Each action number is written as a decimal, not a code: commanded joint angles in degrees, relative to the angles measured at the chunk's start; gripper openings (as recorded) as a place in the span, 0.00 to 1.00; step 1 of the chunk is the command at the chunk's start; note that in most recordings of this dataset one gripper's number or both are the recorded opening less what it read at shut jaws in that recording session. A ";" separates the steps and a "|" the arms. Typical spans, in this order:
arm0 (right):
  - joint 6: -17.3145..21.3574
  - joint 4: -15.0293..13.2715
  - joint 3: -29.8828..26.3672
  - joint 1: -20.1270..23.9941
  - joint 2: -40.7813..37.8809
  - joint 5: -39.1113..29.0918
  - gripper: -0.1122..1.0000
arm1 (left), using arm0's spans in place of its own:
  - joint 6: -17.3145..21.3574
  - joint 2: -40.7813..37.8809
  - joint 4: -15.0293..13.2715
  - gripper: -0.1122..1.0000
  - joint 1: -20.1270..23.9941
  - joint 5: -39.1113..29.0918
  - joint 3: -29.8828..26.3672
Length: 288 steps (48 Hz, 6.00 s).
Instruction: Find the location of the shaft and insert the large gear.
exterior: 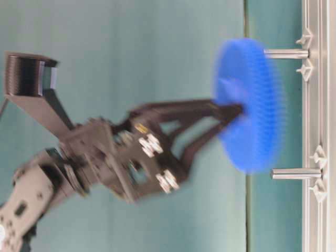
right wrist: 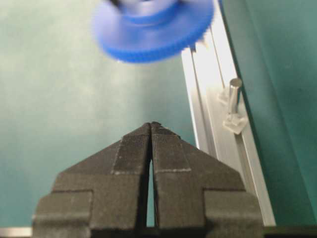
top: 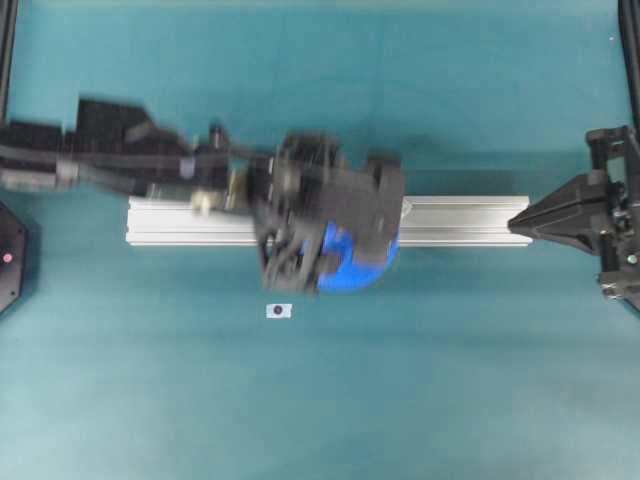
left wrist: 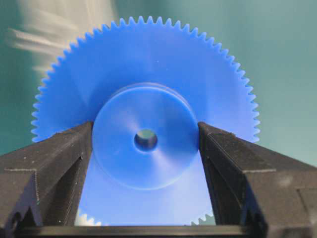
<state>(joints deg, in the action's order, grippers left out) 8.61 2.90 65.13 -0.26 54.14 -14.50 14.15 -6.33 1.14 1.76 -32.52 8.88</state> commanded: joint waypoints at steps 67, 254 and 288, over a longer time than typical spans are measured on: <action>0.53 -0.18 1.23 -1.76 4.57 -0.70 0.12 | 6.24 -13.80 0.44 0.75 6.50 -1.14 -14.77; 0.53 -0.18 1.23 -2.37 8.96 -6.86 0.12 | -7.47 -0.35 0.44 0.88 4.66 -1.14 -6.68; 0.53 -0.18 1.23 -2.37 10.46 -8.09 0.12 | -11.51 15.91 0.44 0.88 3.78 10.81 9.84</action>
<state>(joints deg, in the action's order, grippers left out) 8.70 2.90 66.97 -2.55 64.86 -22.85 2.90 6.59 1.32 5.80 -23.91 18.11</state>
